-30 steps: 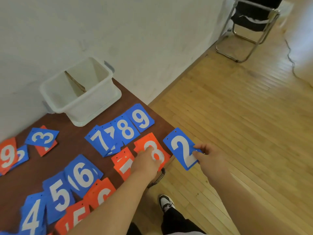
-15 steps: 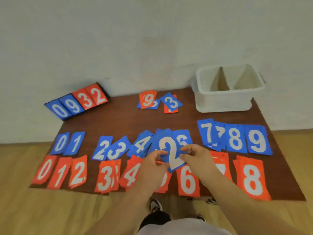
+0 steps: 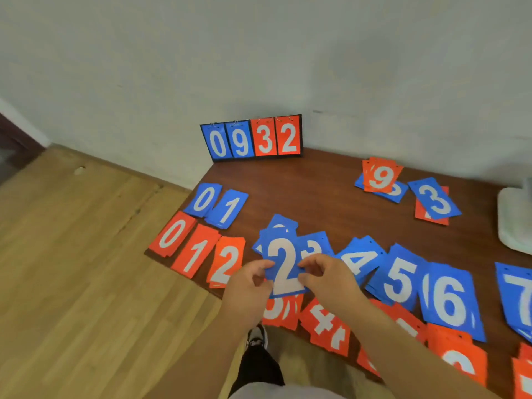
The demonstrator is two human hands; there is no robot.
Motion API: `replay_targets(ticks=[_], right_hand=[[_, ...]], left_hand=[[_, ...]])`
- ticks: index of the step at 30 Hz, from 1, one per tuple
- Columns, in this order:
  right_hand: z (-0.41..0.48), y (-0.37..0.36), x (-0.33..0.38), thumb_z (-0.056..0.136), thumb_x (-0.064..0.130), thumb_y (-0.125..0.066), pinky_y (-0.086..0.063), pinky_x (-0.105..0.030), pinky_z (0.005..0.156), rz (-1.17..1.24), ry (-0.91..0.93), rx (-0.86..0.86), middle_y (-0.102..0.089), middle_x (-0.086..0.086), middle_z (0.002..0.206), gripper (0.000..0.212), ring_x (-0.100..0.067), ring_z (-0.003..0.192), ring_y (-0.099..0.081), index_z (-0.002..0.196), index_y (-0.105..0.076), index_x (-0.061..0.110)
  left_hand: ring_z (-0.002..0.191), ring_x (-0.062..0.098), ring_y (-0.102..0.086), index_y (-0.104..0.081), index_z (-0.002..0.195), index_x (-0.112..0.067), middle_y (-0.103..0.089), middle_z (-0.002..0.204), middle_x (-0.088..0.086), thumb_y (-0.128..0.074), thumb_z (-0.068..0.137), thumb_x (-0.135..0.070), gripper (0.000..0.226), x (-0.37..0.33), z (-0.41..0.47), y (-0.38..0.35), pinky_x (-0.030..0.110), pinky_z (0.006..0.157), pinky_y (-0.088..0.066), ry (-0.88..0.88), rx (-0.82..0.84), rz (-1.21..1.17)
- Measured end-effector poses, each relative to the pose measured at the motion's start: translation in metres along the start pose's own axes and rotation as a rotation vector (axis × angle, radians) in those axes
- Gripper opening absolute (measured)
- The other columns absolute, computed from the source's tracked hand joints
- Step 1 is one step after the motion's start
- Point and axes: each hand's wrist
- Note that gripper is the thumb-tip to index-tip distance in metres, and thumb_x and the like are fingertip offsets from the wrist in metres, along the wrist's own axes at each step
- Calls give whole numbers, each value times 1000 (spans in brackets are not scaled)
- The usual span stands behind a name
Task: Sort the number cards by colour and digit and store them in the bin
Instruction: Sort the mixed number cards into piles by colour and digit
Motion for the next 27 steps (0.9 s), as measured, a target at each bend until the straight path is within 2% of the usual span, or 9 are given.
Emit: replay_targets(ticks=[3, 6, 8, 11, 14, 16, 18, 20, 27], right_hand=[[40, -39, 13, 88, 16, -73, -46, -18, 65, -47, -46, -27, -65, 9, 87, 15, -9, 78, -61, 95, -68, 29], [75, -68, 27, 86, 14, -73, -50, -24, 67, -88, -102, -84, -66, 8, 83, 17, -11, 77, -63, 89, -67, 29], [100, -81, 31, 84, 13, -73, -52, -31, 71, -104, -153, -122, -66, 9, 82, 18, -12, 76, -63, 88, -66, 29], [127, -93, 26, 86, 16, -71, -49, -30, 71, -152, -241, -205, -62, 12, 80, 18, -12, 75, -61, 92, -61, 30], [141, -104, 11, 89, 19, -65, -51, -33, 75, -266, -327, -249, -65, 7, 92, 18, -19, 87, -62, 106, -62, 26], [146, -111, 3, 90, 21, -62, -48, -35, 78, -457, -326, -257, -65, 0, 102, 24, -24, 98, -59, 113, -63, 24], [148, -116, -2, 91, 29, -61, -45, -37, 80, -642, -300, -274, -60, -3, 107, 22, -26, 103, -53, 112, -66, 25], [147, -114, -2, 92, 34, -61, -43, -37, 82, -695, -301, -284, -57, -3, 108, 22, -26, 103, -51, 111, -69, 26], [99, -44, 16, 88, 37, -67, -46, -40, 99, -456, -293, -393, -55, -1, 127, 38, -28, 120, -49, 125, -65, 29]], left_hand=[[91, 3, -61, -65, 122, -34, -61, 101, -16, -64, 92, -7, 40, 22, 60, 33, 12, 73, -47, -34, 102, 141], [92, 9, -63, -61, 126, -35, -63, 106, -13, -61, 93, -7, 43, 29, 115, 58, 29, 81, -55, -51, 220, 208], [91, 6, -61, -59, 129, -34, -64, 112, -11, -60, 93, -6, 46, 32, 150, 65, 26, 83, -53, -107, 294, 278], [100, 10, -59, -57, 135, -28, -63, 122, -5, -61, 92, -3, 49, 38, 191, 57, 24, 87, -48, -220, 384, 400], [113, 19, -59, -54, 139, -24, -62, 126, 0, -60, 94, -5, 50, 49, 218, 34, 31, 95, -49, -281, 462, 536], [115, 25, -58, -55, 139, -27, -60, 124, 3, -60, 95, -13, 47, 61, 227, 20, 37, 96, -50, -330, 497, 655], [107, 26, -55, -56, 137, -33, -55, 112, 3, -62, 96, -26, 42, 67, 230, 13, 40, 88, -52, -400, 453, 831], [101, 22, -49, -58, 135, -36, -47, 106, 0, -64, 95, -33, 40, 63, 228, 13, 37, 84, -50, -440, 380, 922], [109, 24, -50, -57, 133, -31, -51, 117, 0, -61, 95, -39, 39, 8, 196, 18, 42, 89, -50, -441, 321, 871]])
Point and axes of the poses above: each hand's wrist, its own z-axis towards the middle knuckle, its own y-axis out of the back of the hand, x = y × z
